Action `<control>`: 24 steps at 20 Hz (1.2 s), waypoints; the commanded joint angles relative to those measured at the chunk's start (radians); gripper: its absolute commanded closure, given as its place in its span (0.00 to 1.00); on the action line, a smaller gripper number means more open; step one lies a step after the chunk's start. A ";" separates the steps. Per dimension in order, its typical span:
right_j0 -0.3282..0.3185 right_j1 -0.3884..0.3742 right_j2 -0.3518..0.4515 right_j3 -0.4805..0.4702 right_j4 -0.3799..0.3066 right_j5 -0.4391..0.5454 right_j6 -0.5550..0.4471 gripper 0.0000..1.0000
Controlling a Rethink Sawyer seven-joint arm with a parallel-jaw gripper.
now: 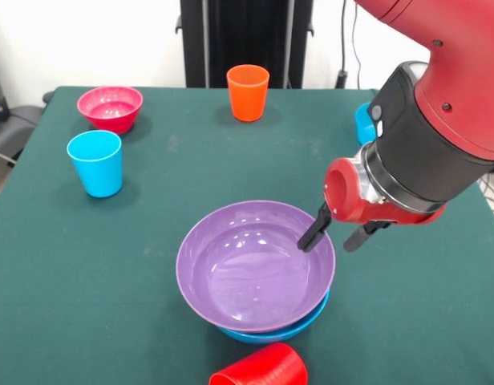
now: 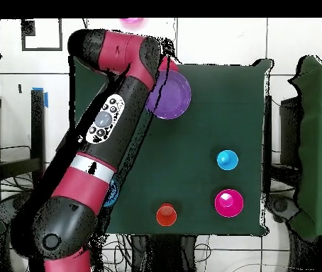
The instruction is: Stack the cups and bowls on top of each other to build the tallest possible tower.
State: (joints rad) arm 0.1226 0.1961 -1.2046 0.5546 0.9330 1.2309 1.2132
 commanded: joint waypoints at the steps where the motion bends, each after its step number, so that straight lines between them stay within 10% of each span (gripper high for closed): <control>1: 0.022 0.019 0.163 0.100 -0.086 -0.090 0.199 0.00; 24: 0.023 0.028 0.195 0.088 -0.122 -0.125 0.266 0.00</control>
State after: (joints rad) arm 0.1381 0.1972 -1.1549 0.5982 0.8797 1.1373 1.2971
